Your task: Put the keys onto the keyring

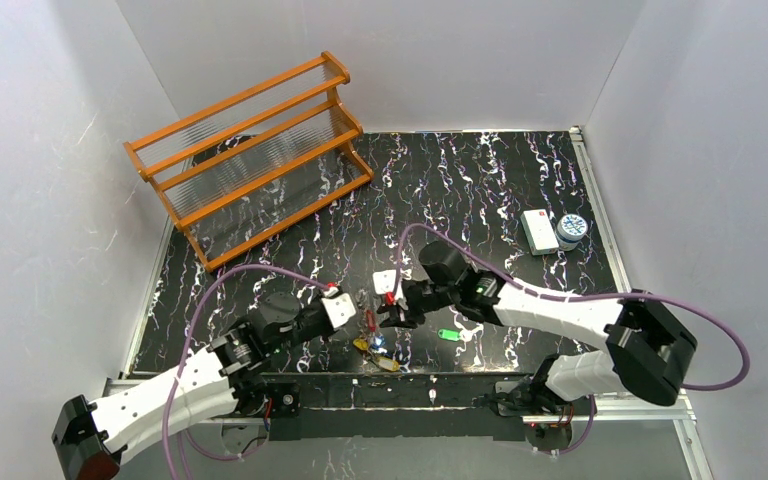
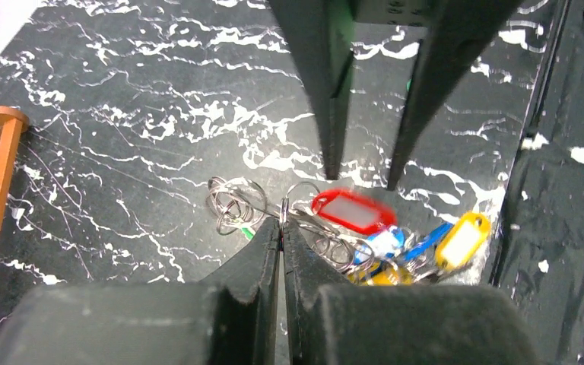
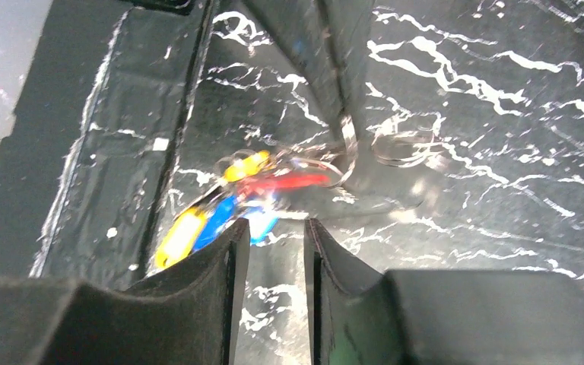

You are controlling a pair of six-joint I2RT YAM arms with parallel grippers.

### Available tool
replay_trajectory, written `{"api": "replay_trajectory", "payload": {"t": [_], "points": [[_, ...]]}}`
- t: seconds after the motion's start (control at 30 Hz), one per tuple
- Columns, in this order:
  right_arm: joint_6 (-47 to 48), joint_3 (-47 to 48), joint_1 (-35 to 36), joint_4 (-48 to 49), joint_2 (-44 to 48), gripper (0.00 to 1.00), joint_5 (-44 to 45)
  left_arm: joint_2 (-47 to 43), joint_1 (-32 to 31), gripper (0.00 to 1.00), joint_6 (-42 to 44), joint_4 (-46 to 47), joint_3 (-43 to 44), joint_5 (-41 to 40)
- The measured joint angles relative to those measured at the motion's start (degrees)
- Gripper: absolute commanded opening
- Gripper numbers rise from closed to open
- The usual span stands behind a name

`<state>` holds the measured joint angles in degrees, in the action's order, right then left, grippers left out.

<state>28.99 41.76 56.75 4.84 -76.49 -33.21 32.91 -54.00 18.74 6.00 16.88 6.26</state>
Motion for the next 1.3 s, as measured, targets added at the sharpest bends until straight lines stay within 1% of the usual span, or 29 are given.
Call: {"api": "replay_trajectory", "payload": {"t": [0.17, 0.3, 0.47, 0.53, 0.67, 0.83, 1.1, 1.2, 1.3], "points": [[-3.0, -4.2, -4.1, 1.5, 4.2, 0.42, -5.2, -2.9, 0.0, 0.0, -2.9, 8.7, -5.3, 0.2], [-6.3, -4.9, -7.8, 5.0, 6.3, 0.47, -10.2, -4.1, 0.0, 0.0, -5.0, 16.8, -9.8, 0.9], [-9.9, -5.2, -8.1, 8.9, 6.9, 0.52, -14.1, -3.9, 0.0, 0.0, -7.3, 27.4, -14.7, 2.4], [-11.5, -5.2, -8.1, 10.1, 6.8, 0.52, -15.0, -3.3, 0.0, 0.0, -8.0, 31.3, -16.2, 3.3], [-15.3, -5.1, -8.1, 12.5, 5.7, 0.51, -15.7, -1.9, 0.0, 0.0, -8.8, 36.4, -16.3, 4.5], [-20.2, -5.0, -8.1, 13.4, 3.5, 0.5, -15.6, -1.5, 0.0, 0.0, -8.9, 40.2, -16.3, 5.3], [-28.7, -4.7, -8.1, 16.5, 2.8, 0.51, -14.8, -0.5, 0.0, 0.0, -8.9, 41.5, -16.3, 5.4], [-32.2, -4.5, -8.1, 18.0, 2.7, 0.47, -14.3, -0.1, 0.0, 0.0, -8.9, 41.6, -16.3, 5.4], [-34.9, -3.8, -8.1, 18.8, 2.0, 0.4, -13.1, 0.2, 0.0, 0.0, -8.9, 41.6, -16.3, 5.5]]}}
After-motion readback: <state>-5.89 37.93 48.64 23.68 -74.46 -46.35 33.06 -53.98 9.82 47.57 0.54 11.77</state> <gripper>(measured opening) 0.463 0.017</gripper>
